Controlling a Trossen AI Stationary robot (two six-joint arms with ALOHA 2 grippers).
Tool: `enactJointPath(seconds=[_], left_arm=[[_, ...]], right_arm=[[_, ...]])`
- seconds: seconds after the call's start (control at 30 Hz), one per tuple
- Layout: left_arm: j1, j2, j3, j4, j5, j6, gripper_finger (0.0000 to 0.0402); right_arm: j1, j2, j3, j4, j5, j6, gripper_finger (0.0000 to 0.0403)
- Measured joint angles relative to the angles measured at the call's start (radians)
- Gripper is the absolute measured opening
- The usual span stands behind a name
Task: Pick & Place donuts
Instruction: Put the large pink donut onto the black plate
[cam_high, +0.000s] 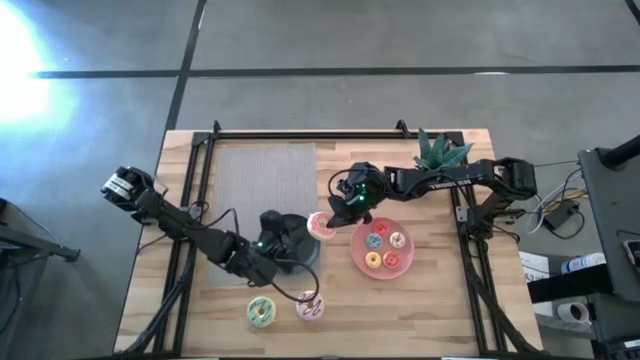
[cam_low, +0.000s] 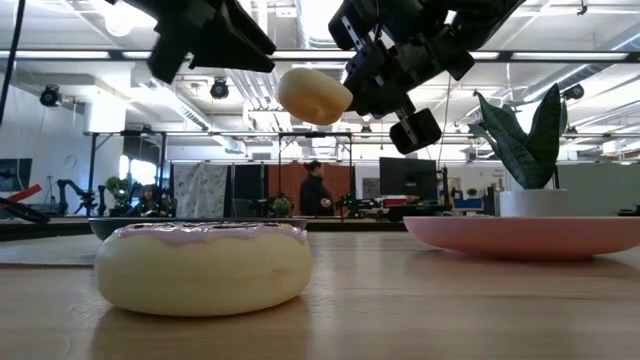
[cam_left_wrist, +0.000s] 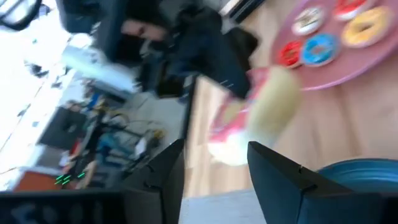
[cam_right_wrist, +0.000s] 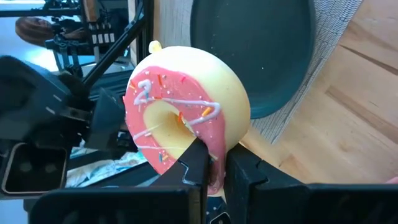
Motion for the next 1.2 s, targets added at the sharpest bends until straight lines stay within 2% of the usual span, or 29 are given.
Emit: enactJointPath(seconds=[0.1, 0.2, 0.27, 0.57, 0.63, 0.73, 0.9, 1.2], left_arm=[[-0.001, 0.000, 0.016, 0.002, -0.073, -0.011, 0.0151], [0.005, -0.001, 0.034, 0.010, -0.132, -0.118, 0.0152], [0.013, -0.001, 0.045, 0.009, -0.137, -0.175, 0.0154], [0.016, -0.001, 0.082, 0.008, -0.139, -0.233, 0.0187], [0.013, -0.001, 0.082, -0.020, -0.110, -0.222, 0.0191], [-0.004, -0.001, 0.078, -0.088, -0.014, -0.122, 0.0192], [-0.017, -0.001, 0.041, -0.082, 0.110, -0.015, 0.0193], [0.018, 0.006, 0.005, 0.012, 0.114, 0.092, 0.0193]], right_arm=[[0.000, 0.000, 0.000, 0.000, 0.000, -0.004, 0.0024], [0.000, 0.000, 0.000, 0.000, 0.000, -0.011, 0.0024], [0.000, 0.000, 0.000, 0.000, 0.000, -0.012, 0.0024], [0.000, 0.000, 0.000, 0.000, -0.017, -0.012, 0.0024], [-0.002, 0.000, 0.000, 0.000, -0.028, -0.012, 0.0024], [-0.006, 0.000, 0.001, 0.001, -0.048, -0.011, 0.0024], [-0.022, 0.000, 0.000, 0.001, -0.073, -0.004, 0.0025], [-0.024, 0.000, 0.000, 0.002, -0.099, 0.021, 0.0025]])
